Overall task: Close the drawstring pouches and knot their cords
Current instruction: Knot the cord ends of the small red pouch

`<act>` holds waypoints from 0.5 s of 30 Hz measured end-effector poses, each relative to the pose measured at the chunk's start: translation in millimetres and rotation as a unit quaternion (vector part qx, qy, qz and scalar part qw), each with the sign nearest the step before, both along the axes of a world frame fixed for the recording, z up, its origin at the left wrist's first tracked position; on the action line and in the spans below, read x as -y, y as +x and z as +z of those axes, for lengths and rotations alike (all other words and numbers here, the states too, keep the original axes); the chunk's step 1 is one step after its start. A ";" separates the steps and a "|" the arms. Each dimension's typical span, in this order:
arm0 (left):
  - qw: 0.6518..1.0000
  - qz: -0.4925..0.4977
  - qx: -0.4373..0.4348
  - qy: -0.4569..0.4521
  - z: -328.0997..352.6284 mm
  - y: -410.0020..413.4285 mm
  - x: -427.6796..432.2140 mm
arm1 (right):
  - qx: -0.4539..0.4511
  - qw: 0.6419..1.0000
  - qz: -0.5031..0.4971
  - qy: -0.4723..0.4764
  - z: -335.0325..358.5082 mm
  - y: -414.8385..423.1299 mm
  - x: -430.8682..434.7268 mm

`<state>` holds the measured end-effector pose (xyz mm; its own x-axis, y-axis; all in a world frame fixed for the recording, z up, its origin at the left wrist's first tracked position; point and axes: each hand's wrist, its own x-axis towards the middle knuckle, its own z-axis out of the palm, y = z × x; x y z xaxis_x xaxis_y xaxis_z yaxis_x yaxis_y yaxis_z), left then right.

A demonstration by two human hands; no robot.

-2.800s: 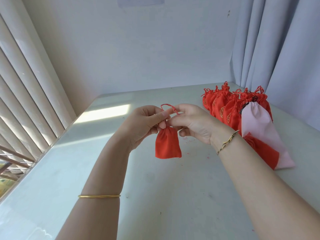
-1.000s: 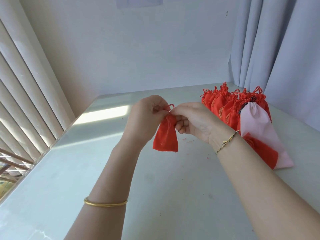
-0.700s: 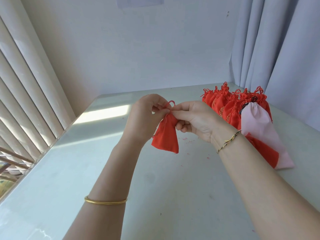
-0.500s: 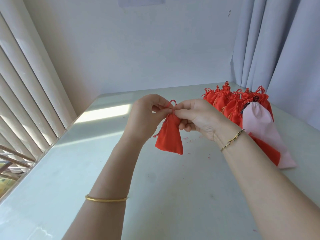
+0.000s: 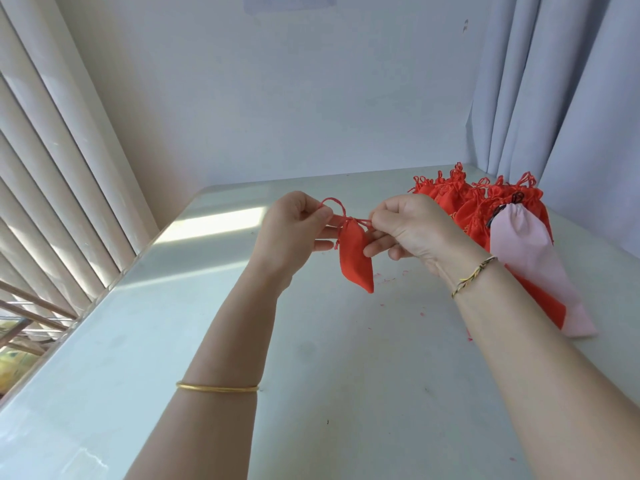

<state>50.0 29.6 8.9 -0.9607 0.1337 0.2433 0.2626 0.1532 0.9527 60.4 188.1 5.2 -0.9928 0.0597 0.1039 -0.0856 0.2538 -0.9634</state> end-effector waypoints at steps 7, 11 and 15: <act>1.000 0.004 -0.006 0.003 2.9 11.3 -18.3 | -0.018 1.000 -0.022 -0.002 8.6 7.5 -7.1; 0.999 -0.006 0.012 0.041 6.6 20.9 -32.0 | 0.023 0.997 0.046 0.051 15.3 35.3 -26.9; 0.990 -0.079 0.105 0.059 2.4 41.7 -62.6 | -0.010 0.993 -0.010 0.120 10.8 64.3 -53.6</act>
